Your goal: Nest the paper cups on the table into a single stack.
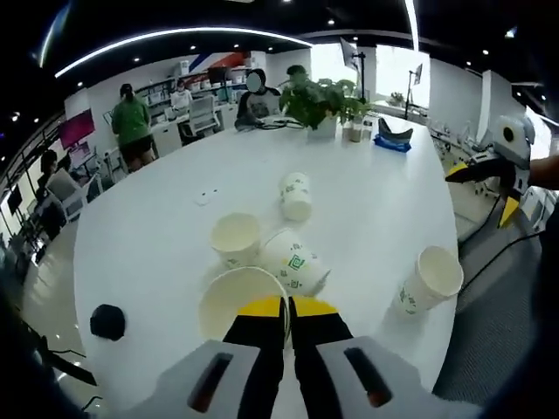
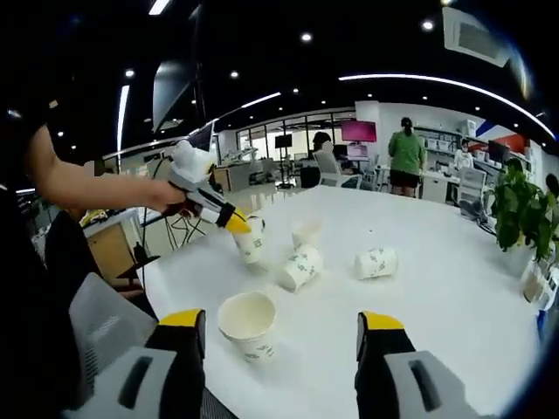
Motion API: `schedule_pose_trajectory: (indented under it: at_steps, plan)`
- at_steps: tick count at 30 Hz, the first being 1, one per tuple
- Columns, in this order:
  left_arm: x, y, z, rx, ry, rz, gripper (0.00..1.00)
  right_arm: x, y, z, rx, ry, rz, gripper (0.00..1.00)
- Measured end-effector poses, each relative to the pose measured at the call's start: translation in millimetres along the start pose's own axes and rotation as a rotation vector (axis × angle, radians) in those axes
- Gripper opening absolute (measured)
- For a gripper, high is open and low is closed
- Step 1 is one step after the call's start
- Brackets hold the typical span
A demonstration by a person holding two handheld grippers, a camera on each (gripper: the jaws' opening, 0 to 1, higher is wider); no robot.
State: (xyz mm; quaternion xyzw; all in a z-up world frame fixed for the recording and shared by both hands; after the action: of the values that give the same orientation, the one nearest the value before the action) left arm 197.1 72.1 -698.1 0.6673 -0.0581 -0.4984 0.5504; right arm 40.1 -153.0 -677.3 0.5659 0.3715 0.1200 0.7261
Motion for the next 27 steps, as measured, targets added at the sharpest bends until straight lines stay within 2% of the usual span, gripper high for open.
schedule_pose_trajectory:
  at_steps: [8, 10, 19, 27]
  plan:
    - [-22.9, 8.4, 24.9, 0.024, -0.016, 0.033, 0.0, 2.9, 18.8, 1.1, -0.031, 0.012, -0.001, 0.64]
    - [-29.5, 13.2, 38.3, 0.037, -0.024, 0.042, 0.0, 3.4, 23.3, 0.6, -0.033, 0.017, -0.001, 0.62]
    - [-47.2, 22.6, 79.3, 0.122, -0.067, 0.054, 0.0, 5.9, 44.8, 3.6, -0.022, 0.026, 0.018, 0.53]
    - [-59.3, 32.7, 115.1, 0.224, -0.097, 0.046, 0.0, 9.7, 64.1, 6.0, -0.052, 0.038, 0.02, 0.45]
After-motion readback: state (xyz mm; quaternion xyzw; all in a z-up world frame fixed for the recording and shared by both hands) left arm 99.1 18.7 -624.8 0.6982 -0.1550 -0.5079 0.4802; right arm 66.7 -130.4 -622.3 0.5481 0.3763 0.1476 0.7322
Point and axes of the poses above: the point that each gripper's makers call its tool centre point, and the gripper's own axes: x roughly forward along the fingers, z roughly to its right, y roughly out of its top, the point moved 4 cm from there along -x, roughly backward along the fingers, and after that the axes turned 10 degrees about -x, right-handed, at the moved point
